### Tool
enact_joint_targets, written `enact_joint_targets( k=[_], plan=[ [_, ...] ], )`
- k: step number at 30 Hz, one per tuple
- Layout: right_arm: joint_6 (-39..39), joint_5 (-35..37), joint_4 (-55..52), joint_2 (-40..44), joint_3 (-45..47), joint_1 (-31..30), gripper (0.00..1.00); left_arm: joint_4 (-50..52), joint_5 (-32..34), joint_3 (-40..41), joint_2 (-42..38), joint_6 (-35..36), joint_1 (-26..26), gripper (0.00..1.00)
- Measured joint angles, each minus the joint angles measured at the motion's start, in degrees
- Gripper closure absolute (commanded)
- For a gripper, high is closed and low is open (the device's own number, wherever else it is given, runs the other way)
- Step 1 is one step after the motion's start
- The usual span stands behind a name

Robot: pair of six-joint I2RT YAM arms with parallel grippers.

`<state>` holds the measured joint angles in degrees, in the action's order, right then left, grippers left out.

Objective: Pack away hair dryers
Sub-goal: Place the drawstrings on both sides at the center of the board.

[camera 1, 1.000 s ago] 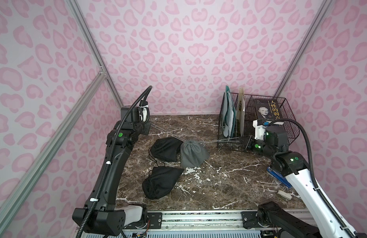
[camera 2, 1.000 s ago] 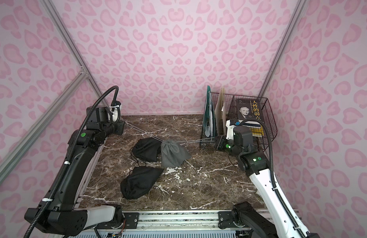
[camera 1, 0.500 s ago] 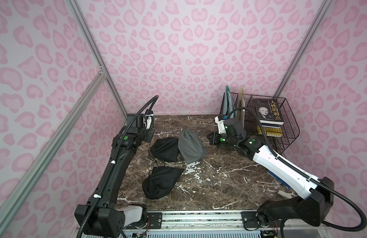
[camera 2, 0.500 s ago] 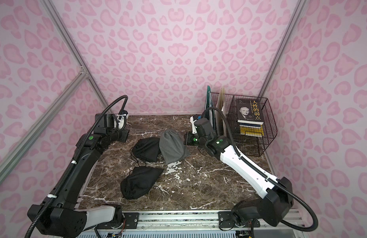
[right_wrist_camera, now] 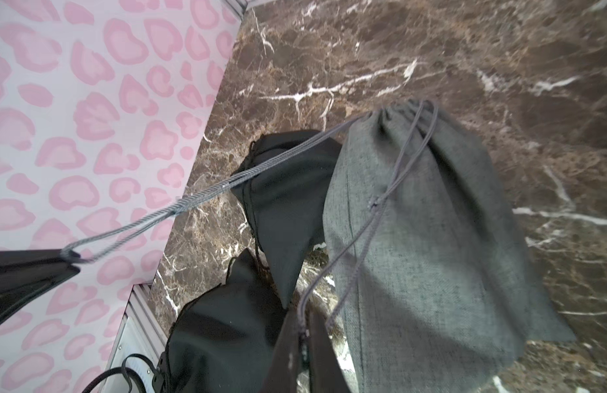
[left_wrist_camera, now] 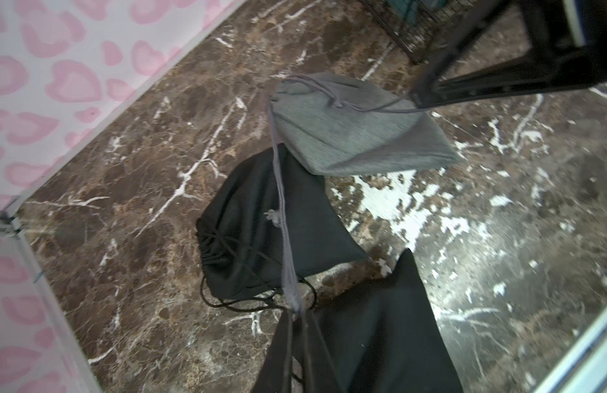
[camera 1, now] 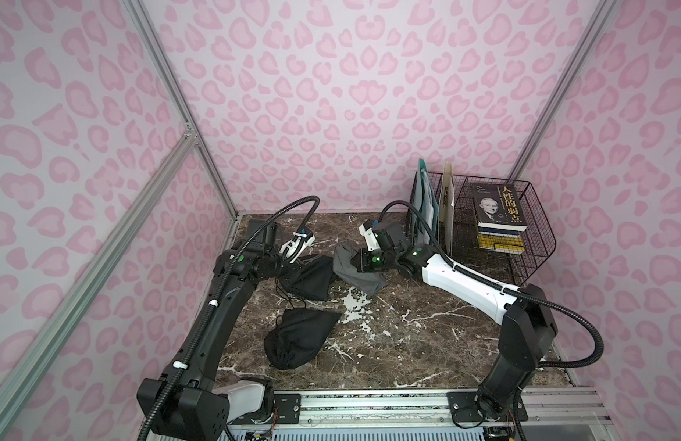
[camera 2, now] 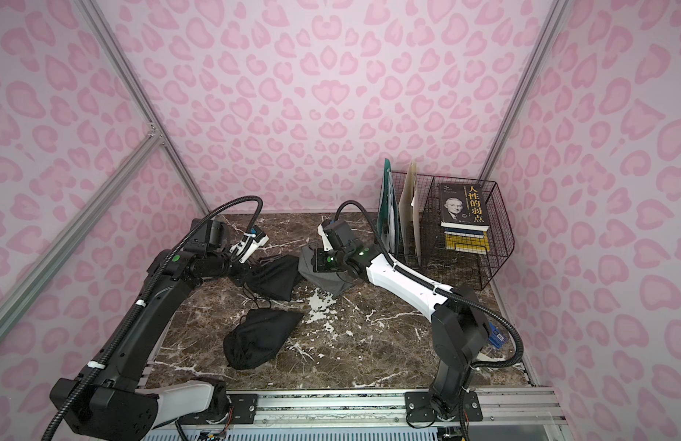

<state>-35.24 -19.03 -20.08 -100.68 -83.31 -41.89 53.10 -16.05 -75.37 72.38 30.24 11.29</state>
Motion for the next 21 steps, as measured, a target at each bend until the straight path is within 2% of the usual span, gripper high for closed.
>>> enact_joint_targets(
  k=[6, 7, 8, 9, 14, 17, 18, 19, 20, 21],
  plan=[
    [1.9, -1.6, -4.1, -1.0, -1.5, -0.4, 0.69, 10.8, -5.2, -3.8, 1.3, 7.5, 1.1, 0.39],
    [2.3, -1.6, -5.1, -1.0, -1.8, -0.4, 0.62, 12.8, -6.2, -4.9, 1.6, 9.0, 1.1, 0.36],
    [2.8, -1.6, -6.3, -1.0, -2.0, -0.4, 0.43, 14.8, -7.3, -6.1, 1.9, 10.3, 1.2, 0.35],
    [3.0, -1.7, -7.3, -1.0, -2.1, -0.4, 0.36, 16.6, -8.0, -7.3, 2.1, 11.2, 1.2, 0.33],
    [5.2, -1.9, -13.6, 1.7, -2.8, -0.7, 0.34, 20.6, -10.6, -12.7, 1.8, 12.8, 1.4, 0.28],
    [6.8, 0.3, -14.1, 6.7, -1.1, -0.8, 0.29, 19.5, -11.1, -14.0, 0.6, 8.8, 1.4, 0.25],
    [7.5, 1.5, -13.5, 9.4, 0.7, -0.9, 0.1, 18.2, -11.1, -14.0, 0.2, 6.5, 1.4, 0.25],
    [7.7, 2.6, -12.5, 11.8, 2.8, -0.9, 0.02, 17.0, -10.8, -14.0, -0.2, 4.4, 1.4, 0.23],
    [8.1, 4.6, -10.1, 15.1, 6.2, -0.9, 0.02, 14.3, -10.1, -13.2, -0.8, 1.2, 1.4, 0.21],
    [9.1, 7.0, -7.1, 18.8, 10.6, -1.0, 0.02, 11.6, -9.0, -12.0, -1.6, -2.1, 1.4, 0.13]
  ],
)
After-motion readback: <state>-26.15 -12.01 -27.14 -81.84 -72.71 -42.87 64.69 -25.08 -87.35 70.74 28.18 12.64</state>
